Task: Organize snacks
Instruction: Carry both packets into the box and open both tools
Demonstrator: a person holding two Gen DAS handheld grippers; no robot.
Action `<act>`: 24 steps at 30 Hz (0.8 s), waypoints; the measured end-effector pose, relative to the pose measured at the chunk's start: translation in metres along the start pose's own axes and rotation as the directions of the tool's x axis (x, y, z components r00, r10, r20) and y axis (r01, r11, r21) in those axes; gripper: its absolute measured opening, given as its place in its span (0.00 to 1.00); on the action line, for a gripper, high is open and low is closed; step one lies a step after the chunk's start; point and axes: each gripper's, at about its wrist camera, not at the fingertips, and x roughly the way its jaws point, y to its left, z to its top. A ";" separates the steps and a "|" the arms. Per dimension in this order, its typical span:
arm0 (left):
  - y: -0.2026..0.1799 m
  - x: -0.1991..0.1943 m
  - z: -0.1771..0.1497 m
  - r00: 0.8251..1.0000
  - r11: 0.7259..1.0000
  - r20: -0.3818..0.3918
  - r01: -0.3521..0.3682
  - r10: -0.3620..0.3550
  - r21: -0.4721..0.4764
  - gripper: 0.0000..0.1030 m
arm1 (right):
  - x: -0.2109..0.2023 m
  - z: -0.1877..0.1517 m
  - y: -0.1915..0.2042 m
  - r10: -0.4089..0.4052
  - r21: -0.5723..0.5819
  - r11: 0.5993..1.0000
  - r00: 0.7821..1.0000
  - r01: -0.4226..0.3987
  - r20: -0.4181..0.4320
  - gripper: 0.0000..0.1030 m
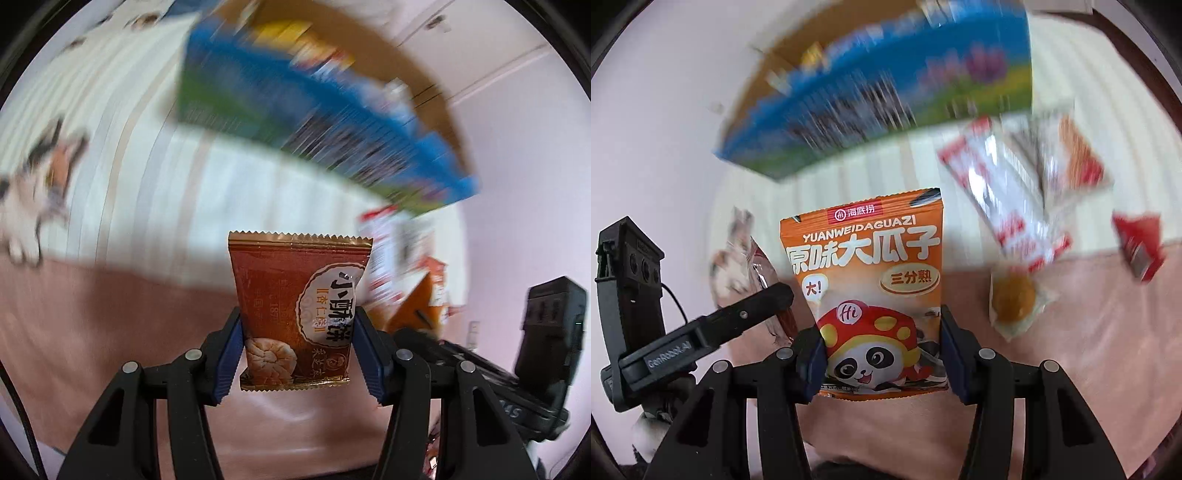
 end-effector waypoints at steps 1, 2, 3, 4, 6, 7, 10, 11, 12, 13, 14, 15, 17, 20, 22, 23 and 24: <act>-0.014 -0.009 0.006 1.000 1.000 0.008 0.017 -0.017 0.021 0.52 | -0.011 0.008 0.003 0.009 -0.004 1.000 1.000 -0.009 0.022 0.54; -0.026 -0.016 0.014 0.999 0.999 0.018 0.035 -0.036 0.039 0.52 | -0.028 0.020 0.007 0.027 -0.008 1.000 0.998 -0.027 0.056 0.54; -0.033 -0.019 0.018 0.999 0.998 0.025 0.046 -0.048 0.050 0.52 | -0.038 0.028 0.009 0.037 -0.011 0.999 0.997 -0.036 0.074 0.54; -0.043 -0.028 0.032 0.998 0.996 0.034 0.056 -0.059 0.074 0.52 | -0.052 0.041 0.012 0.053 -0.013 0.999 0.993 -0.052 0.103 0.54; -0.057 -0.039 0.060 0.997 0.993 0.059 0.050 -0.057 0.110 0.52 | -0.073 0.063 0.013 0.075 -0.019 0.997 0.987 -0.073 0.140 0.54; -0.063 -0.040 0.068 0.997 0.992 0.066 0.041 -0.050 0.120 0.52 | -0.084 0.079 0.014 0.076 -0.024 0.997 0.983 -0.073 0.166 0.54; -0.071 -0.045 0.110 0.995 0.989 0.096 -0.009 -0.006 0.146 0.52 | -0.098 0.119 0.019 0.040 -0.038 0.999 0.973 -0.032 0.226 0.54; -0.071 -0.044 0.126 0.995 0.988 0.098 -0.027 0.013 0.150 0.52 | -0.098 0.129 0.019 0.032 -0.035 0.999 0.972 -0.024 0.233 0.54; -0.071 -0.041 0.138 0.995 0.989 0.098 -0.040 0.026 0.145 0.52 | -0.100 0.145 0.014 0.017 -0.032 0.999 0.973 -0.010 0.229 0.54; -0.072 -0.036 0.143 0.995 0.989 0.097 -0.050 0.036 0.142 0.52 | -0.099 0.156 0.011 0.007 -0.026 1.000 0.974 -0.001 0.228 0.54; -0.070 -0.032 0.155 0.995 0.988 0.086 -0.066 0.054 0.141 0.52 | -0.096 0.168 0.010 -0.008 -0.020 1.000 0.975 0.012 0.224 0.54; -0.067 -0.027 0.166 0.995 0.988 0.078 -0.077 0.067 0.131 0.52 | -0.090 0.179 0.008 -0.029 -0.020 0.999 0.977 0.034 0.212 0.54; -0.062 -0.016 0.181 0.994 0.988 0.060 -0.097 0.090 0.118 0.52 | -0.080 0.194 0.004 -0.064 -0.015 0.998 0.978 0.068 0.197 0.54; -0.052 0.003 0.195 0.990 0.984 0.028 -0.139 0.137 0.112 0.52 | -0.059 0.209 -0.004 -0.106 -0.009 0.994 0.982 0.109 0.158 0.54; -0.047 0.016 0.202 0.987 0.980 0.009 -0.161 0.161 0.114 0.52 | -0.048 0.216 -0.007 -0.140 -0.011 0.990 0.980 0.143 0.144 0.54; -0.044 0.025 0.206 0.984 0.978 -0.005 -0.178 0.179 0.109 0.52 | -0.041 0.221 -0.009 -0.160 -0.014 0.987 0.979 0.163 0.130 0.54; -0.041 0.031 0.210 0.982 0.977 -0.015 -0.187 0.190 0.105 0.52 | -0.036 0.224 -0.012 -0.170 -0.009 0.985 0.978 0.172 0.124 0.54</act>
